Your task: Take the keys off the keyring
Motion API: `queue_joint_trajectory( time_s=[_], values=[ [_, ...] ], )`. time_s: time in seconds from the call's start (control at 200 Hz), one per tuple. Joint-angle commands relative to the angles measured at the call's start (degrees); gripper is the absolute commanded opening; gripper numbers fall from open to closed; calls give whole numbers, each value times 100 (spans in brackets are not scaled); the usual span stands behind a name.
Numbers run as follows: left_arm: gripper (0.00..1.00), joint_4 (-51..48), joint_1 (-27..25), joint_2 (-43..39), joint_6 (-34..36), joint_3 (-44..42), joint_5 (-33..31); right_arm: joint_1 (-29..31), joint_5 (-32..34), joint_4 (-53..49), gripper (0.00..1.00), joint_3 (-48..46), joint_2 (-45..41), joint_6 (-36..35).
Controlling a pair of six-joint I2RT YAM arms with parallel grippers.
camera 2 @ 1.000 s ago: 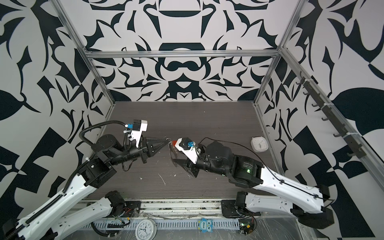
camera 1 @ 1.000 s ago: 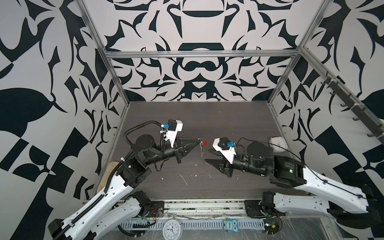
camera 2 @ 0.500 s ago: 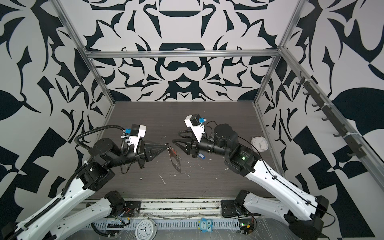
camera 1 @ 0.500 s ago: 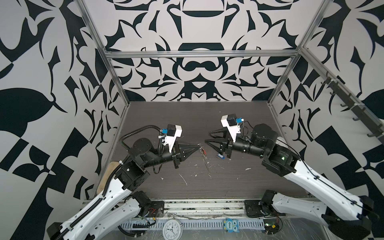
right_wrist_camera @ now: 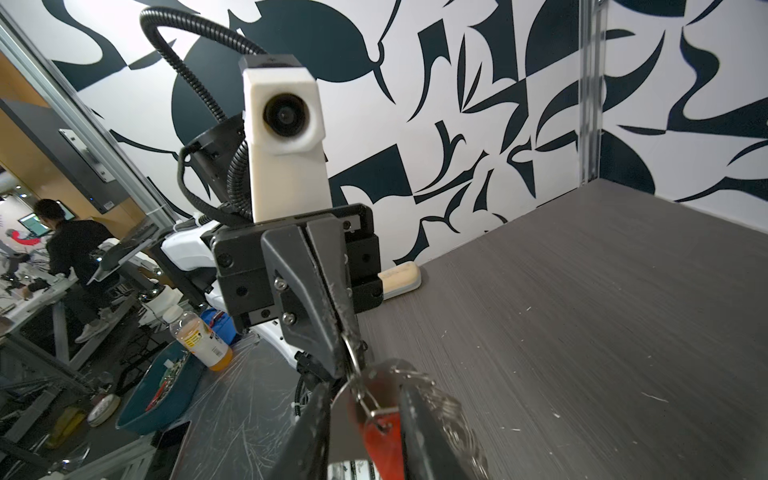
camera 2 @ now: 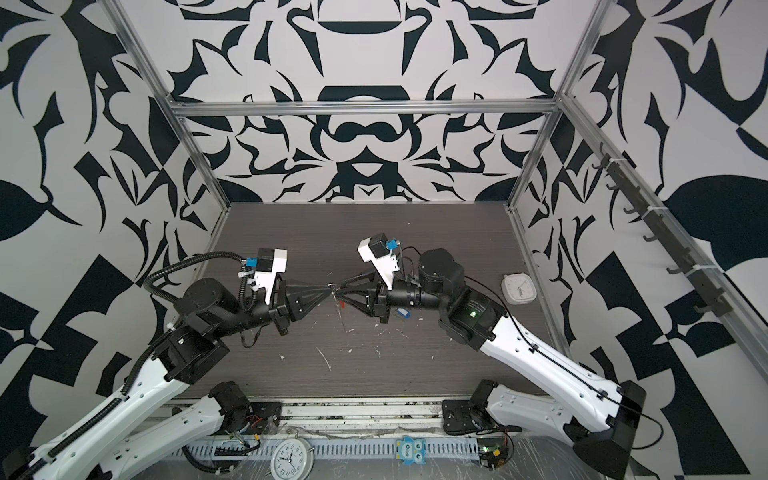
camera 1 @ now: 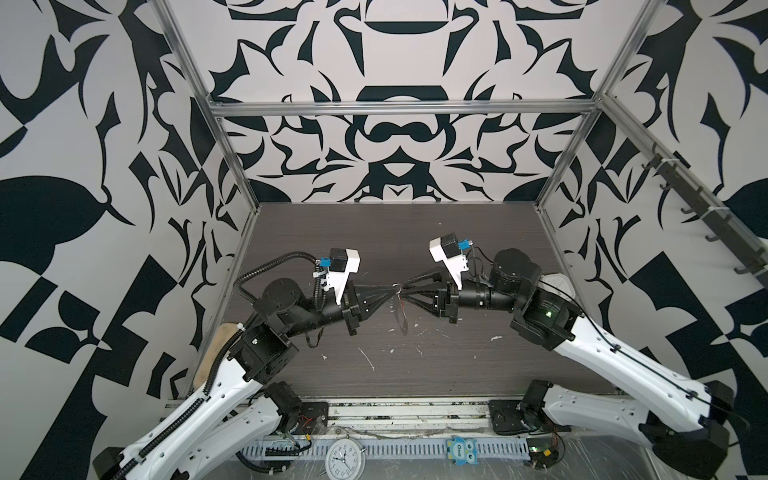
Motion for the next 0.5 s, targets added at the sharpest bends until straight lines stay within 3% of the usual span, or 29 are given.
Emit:
queue_joint_trajectory(
  time_s=[0.0,0.155,0.33,0.41,0.495],
  values=[
    [0,302,20,-53,-33,-24,-54,-2,-189,462,29,20,7,136],
    [0,292,21,-20,-42,-28,-29,-9,-185,507,19,29,35,163],
    [0,260,20,-6,-98,11,-28,-8,-145,353,0,85,35,182],
    [0,-49,20,-9,-41,125,-51,-5,-94,-76,0,240,2,39],
    [21,-573,21,-91,260,246,-110,-3,0,-839,0,534,-35,-255]
  ],
)
